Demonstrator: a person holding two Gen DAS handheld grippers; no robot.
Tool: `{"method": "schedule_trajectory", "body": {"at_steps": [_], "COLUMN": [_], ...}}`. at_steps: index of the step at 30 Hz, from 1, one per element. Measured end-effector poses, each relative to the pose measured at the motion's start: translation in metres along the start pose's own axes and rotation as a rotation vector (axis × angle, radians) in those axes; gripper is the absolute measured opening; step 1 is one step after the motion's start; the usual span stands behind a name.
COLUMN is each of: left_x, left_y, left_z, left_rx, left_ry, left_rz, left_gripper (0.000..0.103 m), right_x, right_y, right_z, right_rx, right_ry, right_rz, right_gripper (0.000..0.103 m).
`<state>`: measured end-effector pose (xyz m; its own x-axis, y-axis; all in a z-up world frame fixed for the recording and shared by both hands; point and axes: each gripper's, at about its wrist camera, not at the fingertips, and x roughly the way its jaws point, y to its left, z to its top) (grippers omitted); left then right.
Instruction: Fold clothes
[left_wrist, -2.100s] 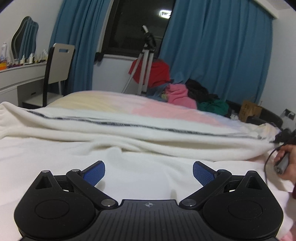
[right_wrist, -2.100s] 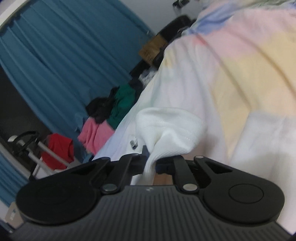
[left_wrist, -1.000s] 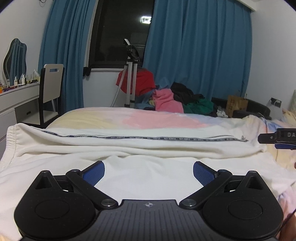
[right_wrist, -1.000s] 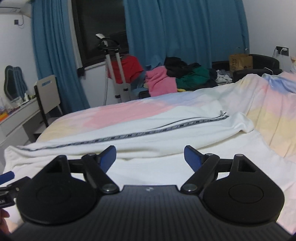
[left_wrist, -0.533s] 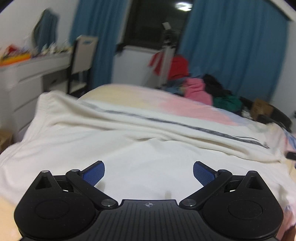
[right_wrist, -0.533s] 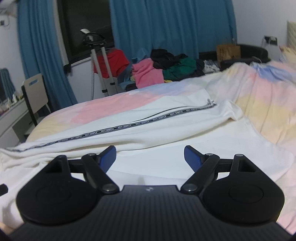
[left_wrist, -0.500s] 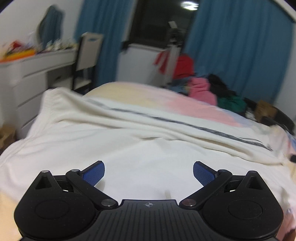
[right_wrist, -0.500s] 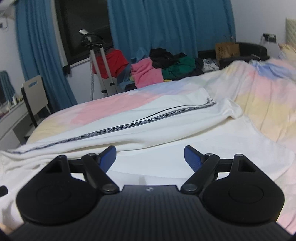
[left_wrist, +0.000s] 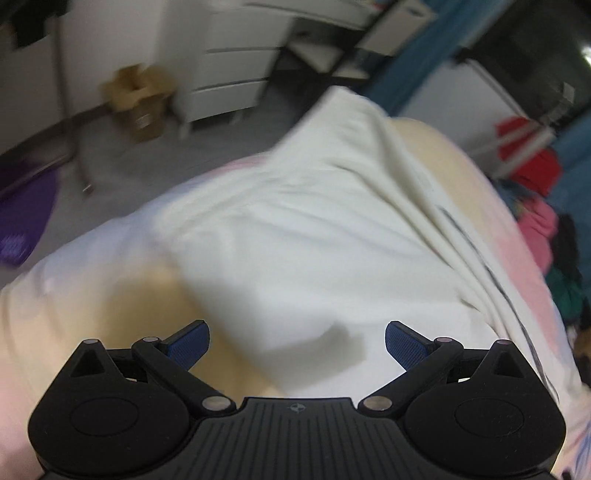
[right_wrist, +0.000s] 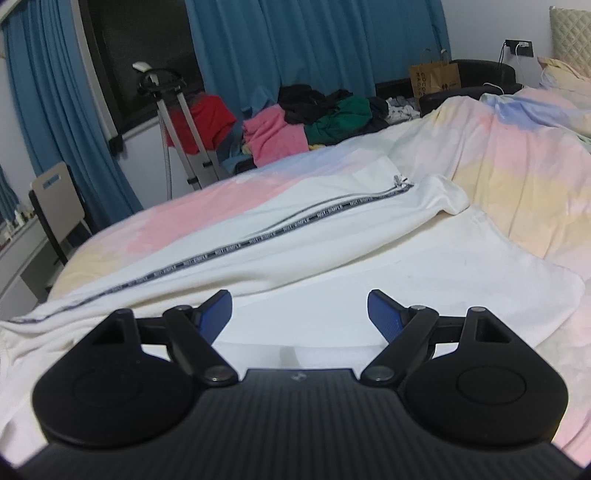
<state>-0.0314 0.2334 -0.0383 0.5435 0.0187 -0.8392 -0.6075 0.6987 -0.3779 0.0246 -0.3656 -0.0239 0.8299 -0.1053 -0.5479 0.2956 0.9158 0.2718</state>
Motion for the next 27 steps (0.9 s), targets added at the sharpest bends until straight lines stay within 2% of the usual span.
{"method": "schedule_trajectory", "body": {"at_steps": [5, 8, 15, 19, 22, 24, 27], "left_x": [0.016, 0.037, 0.022, 0.015, 0.013, 0.015, 0.028], "left_y": [0.035, 0.044, 0.063, 0.074, 0.089, 0.094, 0.088], "left_z": [0.014, 0.022, 0.025, 0.026, 0.024, 0.025, 0.019], "left_rx": [-0.199, -0.236, -0.299, -0.345, -0.405, -0.416, -0.387], "left_ry": [0.077, 0.120, -0.017, -0.084, -0.091, -0.061, 0.040], "left_rz": [0.074, 0.073, -0.276, -0.476, -0.567, -0.537, -0.415], "left_gripper": [0.102, 0.102, 0.100, 0.101, 0.100, 0.098, 0.092], "right_x": [0.003, 0.005, 0.008, 0.013, 0.012, 0.010, 0.000], "right_y": [-0.002, -0.005, -0.022, -0.045, -0.068, -0.086, -0.121], "right_z": [0.000, -0.001, -0.001, -0.001, -0.002, -0.003, -0.010], "right_rx": [0.007, 0.016, 0.098, 0.221, 0.341, 0.437, 0.615], "right_ry": [0.021, 0.035, 0.067, 0.097, 0.097, 0.086, 0.029], "right_rz": [-0.010, -0.018, -0.016, -0.034, -0.056, -0.085, -0.178], "right_gripper": [0.082, 0.082, 0.082, 0.082, 0.082, 0.082, 0.082]}}
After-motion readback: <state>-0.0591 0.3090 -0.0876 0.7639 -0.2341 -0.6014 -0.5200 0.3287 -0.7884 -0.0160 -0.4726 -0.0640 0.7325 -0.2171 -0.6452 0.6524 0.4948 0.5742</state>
